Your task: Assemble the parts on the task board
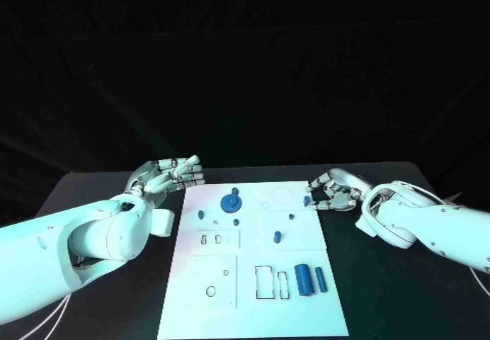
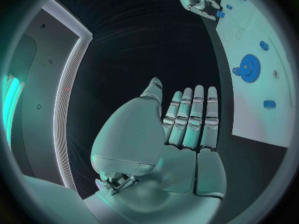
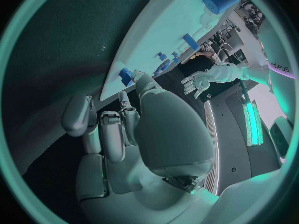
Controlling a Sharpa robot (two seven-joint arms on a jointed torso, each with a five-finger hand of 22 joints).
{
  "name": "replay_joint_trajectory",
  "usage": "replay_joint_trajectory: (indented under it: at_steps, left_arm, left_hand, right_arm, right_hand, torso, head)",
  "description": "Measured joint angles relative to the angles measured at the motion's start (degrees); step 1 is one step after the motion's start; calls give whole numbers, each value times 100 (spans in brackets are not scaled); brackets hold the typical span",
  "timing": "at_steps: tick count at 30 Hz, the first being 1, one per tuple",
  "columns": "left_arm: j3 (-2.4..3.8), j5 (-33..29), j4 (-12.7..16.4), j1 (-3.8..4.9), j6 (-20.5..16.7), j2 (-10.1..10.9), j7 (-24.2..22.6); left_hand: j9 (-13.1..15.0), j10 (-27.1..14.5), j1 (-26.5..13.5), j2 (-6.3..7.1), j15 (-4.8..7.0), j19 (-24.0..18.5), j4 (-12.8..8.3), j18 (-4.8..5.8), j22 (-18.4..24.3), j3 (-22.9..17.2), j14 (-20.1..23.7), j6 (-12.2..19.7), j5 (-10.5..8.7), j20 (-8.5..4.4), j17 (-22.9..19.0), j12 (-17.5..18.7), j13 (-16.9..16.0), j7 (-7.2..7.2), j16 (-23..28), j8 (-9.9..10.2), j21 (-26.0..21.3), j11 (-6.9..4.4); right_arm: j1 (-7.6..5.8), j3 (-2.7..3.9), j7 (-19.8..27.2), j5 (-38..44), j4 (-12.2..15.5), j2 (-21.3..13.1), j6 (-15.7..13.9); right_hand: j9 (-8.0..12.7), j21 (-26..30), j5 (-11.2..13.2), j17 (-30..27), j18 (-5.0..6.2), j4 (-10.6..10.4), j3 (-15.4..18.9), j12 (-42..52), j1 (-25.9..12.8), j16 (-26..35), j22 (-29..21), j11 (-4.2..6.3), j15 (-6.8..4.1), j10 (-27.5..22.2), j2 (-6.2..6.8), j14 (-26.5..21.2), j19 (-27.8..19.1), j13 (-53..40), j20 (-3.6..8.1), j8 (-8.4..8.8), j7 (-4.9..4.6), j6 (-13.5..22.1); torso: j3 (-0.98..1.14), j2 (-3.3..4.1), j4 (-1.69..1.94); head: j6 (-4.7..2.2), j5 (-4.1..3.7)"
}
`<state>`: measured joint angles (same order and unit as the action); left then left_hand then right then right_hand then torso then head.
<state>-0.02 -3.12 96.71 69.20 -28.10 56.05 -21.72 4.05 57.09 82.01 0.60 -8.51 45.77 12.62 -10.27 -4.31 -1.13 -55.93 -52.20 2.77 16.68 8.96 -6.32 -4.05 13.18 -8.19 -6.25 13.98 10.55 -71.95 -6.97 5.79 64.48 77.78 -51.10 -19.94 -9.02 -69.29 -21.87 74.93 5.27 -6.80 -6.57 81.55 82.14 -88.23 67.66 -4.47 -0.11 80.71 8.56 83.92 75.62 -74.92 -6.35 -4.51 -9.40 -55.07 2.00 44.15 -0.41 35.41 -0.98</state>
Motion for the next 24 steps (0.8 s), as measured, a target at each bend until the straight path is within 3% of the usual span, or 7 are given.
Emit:
replay_joint_trajectory:
  at_steps: [12,24]
  left_arm:
    - [0,0,1,0,0,3,0]
    - [0,0,8,0,0,14,0]
  left_hand:
    - [0,0,0,0,0,0,0,0,5,0,0,0,0,0,5,0,0,0,0,0,0,0]
    - [0,0,22,-22,0,0,-15,0,5,-15,0,0,0,0,4,0,0,0,22,0,0,0]
  right_arm:
    - [32,2,-72,88,-90,109,11]
    - [41,2,-101,97,-192,218,36]
  right_hand:
    - [-14,0,-31,-1,0,-17,17,0,-65,0,17,0,0,0,-65,0,-20,1,-21,22,0,0]
    - [-78,0,-27,-2,0,-17,17,31,-106,-23,81,32,0,32,-172,0,2,1,2,-98,89,-256]
  torso:
    - [1,-4,-5]
    - [0,-3,2]
  head:
    - [24,2]
    - [48,-7]
